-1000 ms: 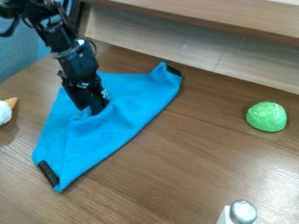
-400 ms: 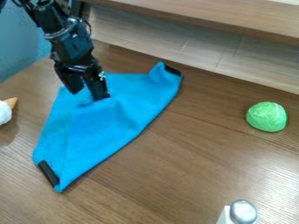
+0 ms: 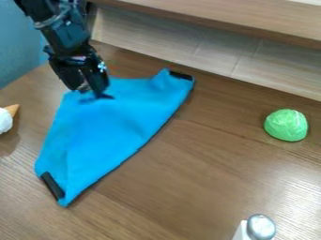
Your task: Fold and cover the orange object from bottom right to top left
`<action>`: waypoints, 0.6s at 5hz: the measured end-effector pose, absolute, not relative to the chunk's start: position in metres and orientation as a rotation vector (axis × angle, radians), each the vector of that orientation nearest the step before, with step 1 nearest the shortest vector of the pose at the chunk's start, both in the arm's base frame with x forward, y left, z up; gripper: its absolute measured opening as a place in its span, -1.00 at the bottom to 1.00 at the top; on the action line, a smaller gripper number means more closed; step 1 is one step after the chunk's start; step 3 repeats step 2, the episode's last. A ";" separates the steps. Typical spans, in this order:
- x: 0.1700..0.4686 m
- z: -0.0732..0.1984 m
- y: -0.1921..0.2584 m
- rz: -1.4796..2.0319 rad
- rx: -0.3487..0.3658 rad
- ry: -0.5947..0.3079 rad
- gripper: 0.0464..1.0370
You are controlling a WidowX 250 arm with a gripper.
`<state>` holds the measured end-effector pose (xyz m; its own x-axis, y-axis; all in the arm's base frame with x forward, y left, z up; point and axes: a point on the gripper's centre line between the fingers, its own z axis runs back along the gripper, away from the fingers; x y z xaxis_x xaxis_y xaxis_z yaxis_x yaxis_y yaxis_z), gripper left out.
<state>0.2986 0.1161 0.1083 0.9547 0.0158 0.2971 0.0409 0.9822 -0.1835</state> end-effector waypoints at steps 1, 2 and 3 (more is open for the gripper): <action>0.297 0.122 0.124 0.005 -0.202 -0.333 0.92; 0.296 0.134 0.126 0.007 -0.211 -0.359 0.92; 0.296 0.134 0.126 0.007 -0.211 -0.359 0.92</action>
